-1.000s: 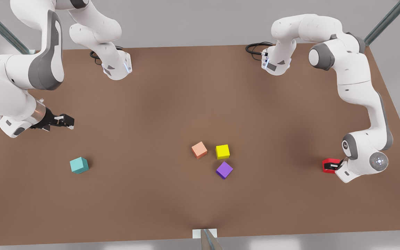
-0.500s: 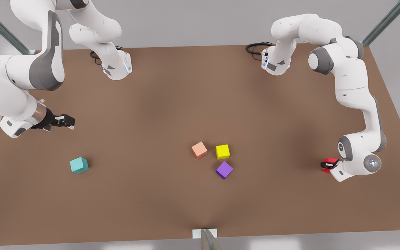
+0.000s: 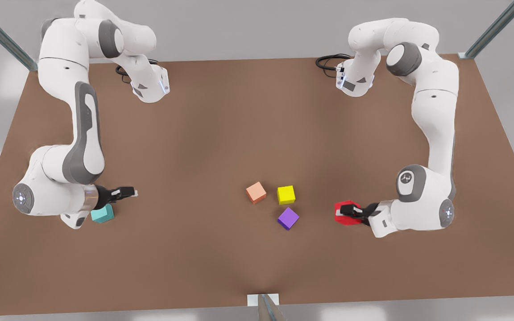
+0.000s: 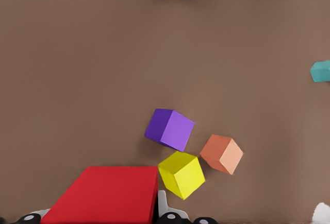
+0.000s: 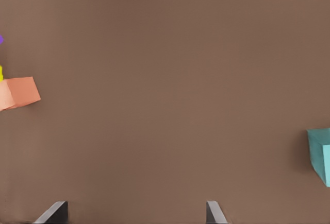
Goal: Pick up red wooden cube and pass to hand red wooden cube and place in blue wooden cube
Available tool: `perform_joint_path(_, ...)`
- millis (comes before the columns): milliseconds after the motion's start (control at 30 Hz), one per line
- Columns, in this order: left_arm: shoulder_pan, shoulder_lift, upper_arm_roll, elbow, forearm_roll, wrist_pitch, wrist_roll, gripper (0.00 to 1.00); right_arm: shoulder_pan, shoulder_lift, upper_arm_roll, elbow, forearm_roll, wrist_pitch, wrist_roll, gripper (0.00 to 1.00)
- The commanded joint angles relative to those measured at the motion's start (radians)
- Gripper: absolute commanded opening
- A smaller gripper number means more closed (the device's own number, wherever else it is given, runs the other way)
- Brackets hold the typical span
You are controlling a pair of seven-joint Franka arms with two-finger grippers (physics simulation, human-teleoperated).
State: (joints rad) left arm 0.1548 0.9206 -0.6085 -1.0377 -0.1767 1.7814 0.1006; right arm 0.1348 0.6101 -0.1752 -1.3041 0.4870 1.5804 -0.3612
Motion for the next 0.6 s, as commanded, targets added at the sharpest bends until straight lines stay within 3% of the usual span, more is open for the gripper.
perform_joint_path(0,-0.041,0.018,-0.066,0.001,-0.107,-0.022,-0.513,0.51,0.0,0.104,0.005,0.069,0.385,-0.04,-1.079,1.0)
perform_joint_path(33,-0.087,0.035,-0.07,-0.001,-0.217,0.055,-0.55,0.51,0.002,0.146,0.017,0.086,0.524,-0.048,-1.215,1.0)
perform_joint_path(167,-0.192,0.132,-0.116,-0.001,-0.46,0.406,-0.538,0.51,0.006,0.169,0.06,0.071,0.689,-0.042,-1.571,1.0)
perform_joint_path(233,-0.15,0.147,-0.116,-0.024,-0.655,0.394,-0.395,0.51,0.008,0.169,0.082,0.069,0.706,-0.042,-1.59,1.0)
perform_joint_path(400,-0.115,0.161,-0.114,-0.048,-0.705,0.308,-0.133,0.51,0.028,0.223,0.148,0.082,0.821,-0.03,-1.595,1.0)
perform_joint_path(567,-0.121,0.17,-0.112,-0.056,-0.699,0.308,-0.067,0.51,0.074,0.266,0.149,0.109,0.907,0.069,-1.579,1.0)
